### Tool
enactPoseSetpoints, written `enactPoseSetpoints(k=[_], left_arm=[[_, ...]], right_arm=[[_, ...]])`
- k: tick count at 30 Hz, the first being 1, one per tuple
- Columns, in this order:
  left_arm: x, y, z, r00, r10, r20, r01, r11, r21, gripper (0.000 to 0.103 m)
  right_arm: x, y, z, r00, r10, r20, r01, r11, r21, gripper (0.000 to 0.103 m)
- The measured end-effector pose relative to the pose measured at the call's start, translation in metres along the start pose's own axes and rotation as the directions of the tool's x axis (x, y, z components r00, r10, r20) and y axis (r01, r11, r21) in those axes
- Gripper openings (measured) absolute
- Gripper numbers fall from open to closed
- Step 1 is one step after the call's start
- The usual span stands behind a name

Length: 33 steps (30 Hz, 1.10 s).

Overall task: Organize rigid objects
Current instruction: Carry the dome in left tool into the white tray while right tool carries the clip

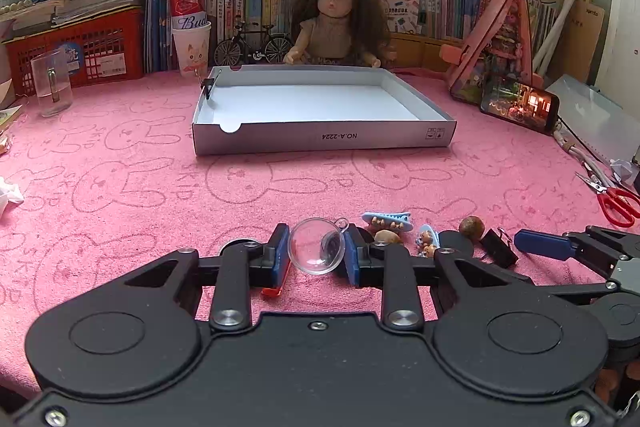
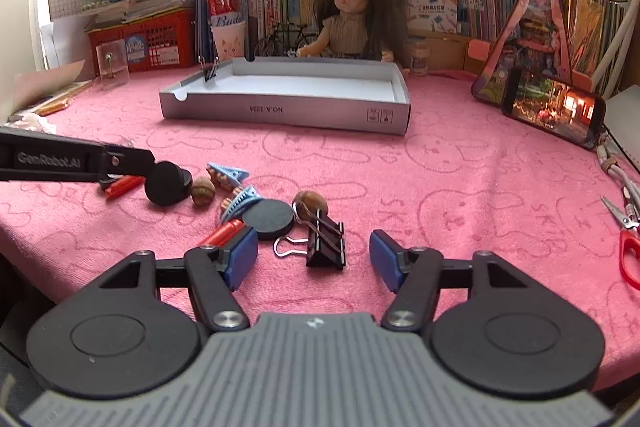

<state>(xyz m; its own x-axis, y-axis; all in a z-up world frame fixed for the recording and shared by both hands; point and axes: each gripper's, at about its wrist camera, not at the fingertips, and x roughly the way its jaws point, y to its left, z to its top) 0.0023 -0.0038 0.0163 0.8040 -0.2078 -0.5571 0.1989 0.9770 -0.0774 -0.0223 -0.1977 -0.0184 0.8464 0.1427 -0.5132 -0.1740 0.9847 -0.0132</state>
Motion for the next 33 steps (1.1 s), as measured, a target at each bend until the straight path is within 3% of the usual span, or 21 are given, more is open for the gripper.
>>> enactPoseSetpoints(k=[1, 2, 3, 6, 7, 8, 21, 33], left_arm=[[0.000, 0.000, 0.000, 1.000, 0.000, -0.002, 0.000, 1.000, -0.001, 0.027], [0.000, 0.000, -0.001, 1.000, 0.001, -0.003, -0.001, 1.000, -0.002, 0.027], [0.001, 0.000, -0.001, 1.000, 0.002, -0.004, -0.002, 1.000, -0.002, 0.027], [0.001, 0.000, 0.000, 1.000, 0.001, -0.005, -0.001, 1.000, -0.002, 0.027], [0.001, 0.000, 0.000, 1.000, 0.001, -0.004, -0.001, 1.000, 0.000, 0.027], [0.001, -0.001, 0.000, 1.000, 0.001, -0.002, -0.001, 1.000, 0.001, 0.027], [0.008, 0.003, 0.029, 1.000, 0.001, 0.031, -0.001, 1.000, 0.000, 0.027], [0.050, 0.019, 0.083, 0.999, 0.024, 0.044, -0.022, 0.999, -0.050, 0.027]], right_arm=[[0.000, 0.002, -0.001, 1.000, 0.000, 0.008, 0.000, 1.000, -0.013, 0.066], [-0.001, 0.003, -0.001, 1.000, 0.006, 0.013, -0.005, 1.000, -0.013, 0.051], [-0.002, 0.004, -0.002, 1.000, 0.006, 0.017, -0.006, 1.000, -0.012, 0.045], [-0.005, 0.004, -0.002, 1.000, 0.008, 0.022, -0.008, 1.000, -0.002, 0.042], [-0.005, 0.003, 0.000, 1.000, -0.004, 0.023, 0.003, 1.000, 0.006, 0.027], [-0.005, 0.001, 0.001, 1.000, 0.000, 0.020, 0.000, 1.000, 0.013, 0.023], [-0.001, -0.006, 0.031, 0.996, -0.036, 0.082, 0.035, 0.999, 0.008, 0.023], [0.049, -0.030, 0.093, 0.996, -0.061, 0.064, 0.052, 0.990, 0.129, 0.023]])
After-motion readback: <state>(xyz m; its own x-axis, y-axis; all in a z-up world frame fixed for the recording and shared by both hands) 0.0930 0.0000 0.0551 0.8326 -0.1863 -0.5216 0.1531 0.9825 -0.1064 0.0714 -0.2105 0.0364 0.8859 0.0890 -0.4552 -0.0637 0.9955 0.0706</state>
